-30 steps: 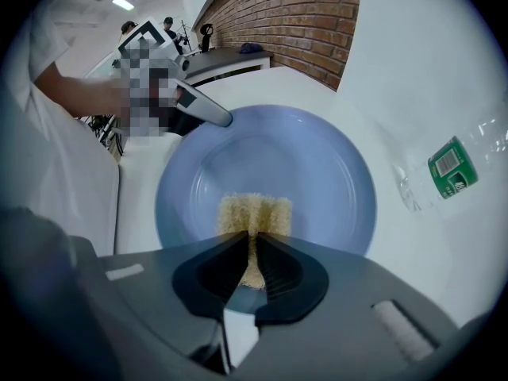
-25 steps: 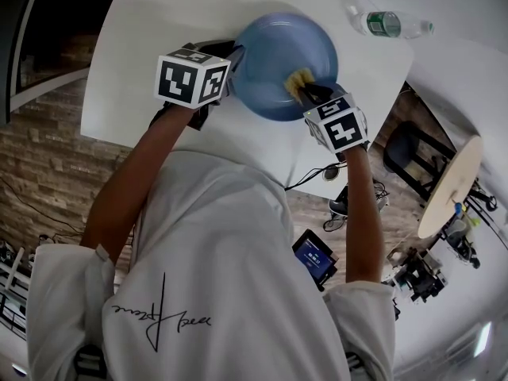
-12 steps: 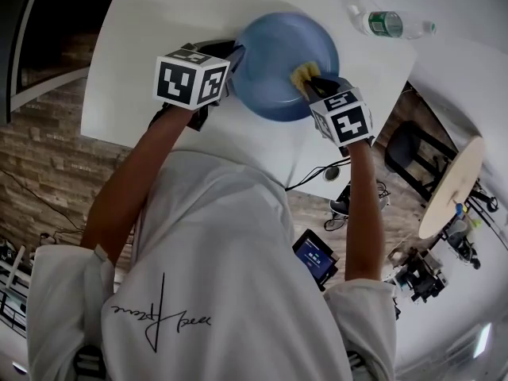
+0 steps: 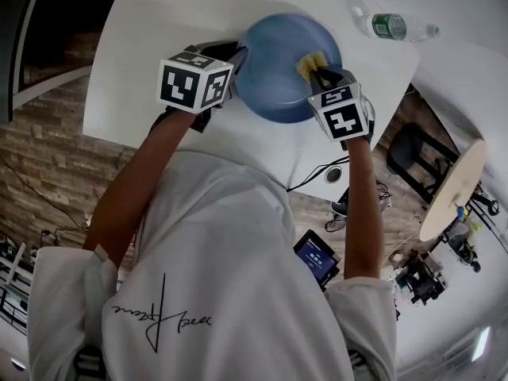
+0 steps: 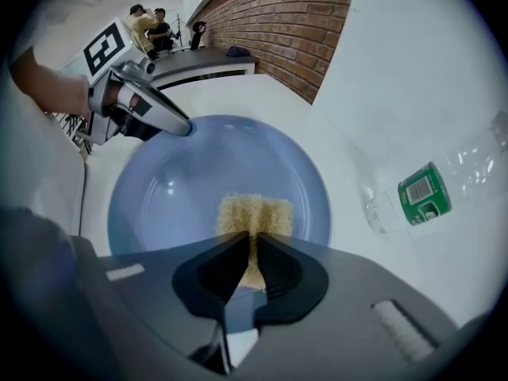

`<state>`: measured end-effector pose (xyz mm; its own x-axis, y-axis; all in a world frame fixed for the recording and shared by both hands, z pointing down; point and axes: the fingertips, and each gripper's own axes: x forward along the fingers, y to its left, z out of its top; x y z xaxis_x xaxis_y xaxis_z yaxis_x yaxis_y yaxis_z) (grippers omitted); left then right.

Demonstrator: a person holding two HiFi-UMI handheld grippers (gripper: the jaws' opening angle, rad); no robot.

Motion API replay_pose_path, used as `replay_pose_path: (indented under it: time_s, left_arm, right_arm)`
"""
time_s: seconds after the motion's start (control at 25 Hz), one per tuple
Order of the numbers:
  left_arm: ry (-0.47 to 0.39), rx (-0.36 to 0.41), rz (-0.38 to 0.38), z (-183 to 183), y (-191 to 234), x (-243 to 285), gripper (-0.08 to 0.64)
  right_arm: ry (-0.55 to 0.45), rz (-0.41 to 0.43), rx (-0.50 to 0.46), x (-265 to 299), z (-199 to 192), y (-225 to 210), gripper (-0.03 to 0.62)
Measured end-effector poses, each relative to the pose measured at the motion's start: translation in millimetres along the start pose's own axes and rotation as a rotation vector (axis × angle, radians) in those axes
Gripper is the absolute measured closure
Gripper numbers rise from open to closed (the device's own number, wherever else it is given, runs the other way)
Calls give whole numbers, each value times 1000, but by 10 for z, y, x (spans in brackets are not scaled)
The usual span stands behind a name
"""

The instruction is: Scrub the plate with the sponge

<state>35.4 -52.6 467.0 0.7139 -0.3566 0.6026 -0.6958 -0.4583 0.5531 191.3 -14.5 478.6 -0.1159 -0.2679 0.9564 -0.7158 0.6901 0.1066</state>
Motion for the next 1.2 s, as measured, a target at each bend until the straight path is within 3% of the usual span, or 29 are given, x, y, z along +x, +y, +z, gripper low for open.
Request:
replay_pose_path:
  time_s: [0.24, 0.48, 1.2]
  left_arm:
    - [-5, 11, 7, 5, 9, 5, 489]
    - [-19, 31, 40, -12, 14, -4, 489]
    - [5, 49, 20, -49, -35, 77, 491]
  right_arm:
    - [-16, -40, -64, -1, 136, 86, 554]
    - [-16, -86, -203, 39, 318, 355, 552]
    - [-56, -21, -184, -30, 251, 931, 552]
